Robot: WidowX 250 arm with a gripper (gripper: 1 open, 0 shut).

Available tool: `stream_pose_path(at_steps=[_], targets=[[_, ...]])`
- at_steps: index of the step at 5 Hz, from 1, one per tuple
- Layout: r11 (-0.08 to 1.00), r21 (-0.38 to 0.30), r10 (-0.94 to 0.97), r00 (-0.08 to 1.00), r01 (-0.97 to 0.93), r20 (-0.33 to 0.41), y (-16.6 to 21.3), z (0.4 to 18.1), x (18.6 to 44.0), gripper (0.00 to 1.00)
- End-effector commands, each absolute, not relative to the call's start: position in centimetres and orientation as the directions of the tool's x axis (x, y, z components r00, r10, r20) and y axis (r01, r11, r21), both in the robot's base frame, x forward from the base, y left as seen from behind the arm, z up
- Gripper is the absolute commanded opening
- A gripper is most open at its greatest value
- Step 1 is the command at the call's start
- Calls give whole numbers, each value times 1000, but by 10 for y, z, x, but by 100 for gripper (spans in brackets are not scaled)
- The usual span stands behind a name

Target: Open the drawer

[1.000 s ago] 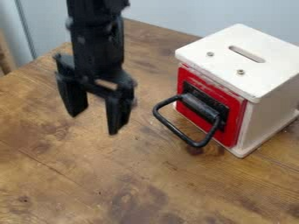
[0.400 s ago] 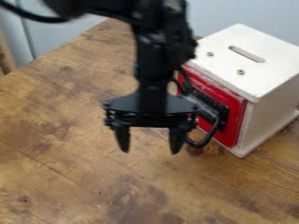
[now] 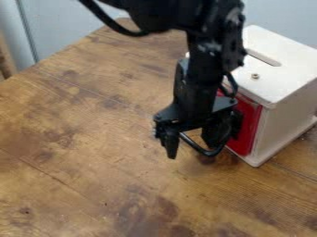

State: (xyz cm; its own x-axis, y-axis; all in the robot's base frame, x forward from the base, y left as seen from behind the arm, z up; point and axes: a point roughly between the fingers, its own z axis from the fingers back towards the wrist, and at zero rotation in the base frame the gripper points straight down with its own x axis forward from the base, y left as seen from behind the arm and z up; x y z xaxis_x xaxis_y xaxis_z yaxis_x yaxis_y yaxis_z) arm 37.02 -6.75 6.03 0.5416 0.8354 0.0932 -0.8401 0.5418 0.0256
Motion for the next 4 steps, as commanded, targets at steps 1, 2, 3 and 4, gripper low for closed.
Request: stream_pose_path(at_steps=[1,2,3,4], targets=[[455,-60,888,447,-888,107,-49,78,395,100],[422,-74,904,413,-904,113,-42,72,401,100],[391,-75,916,380,-917,132,-41,66,407,100],[372,-53,919,360,-927,160,-40,60,413,100]])
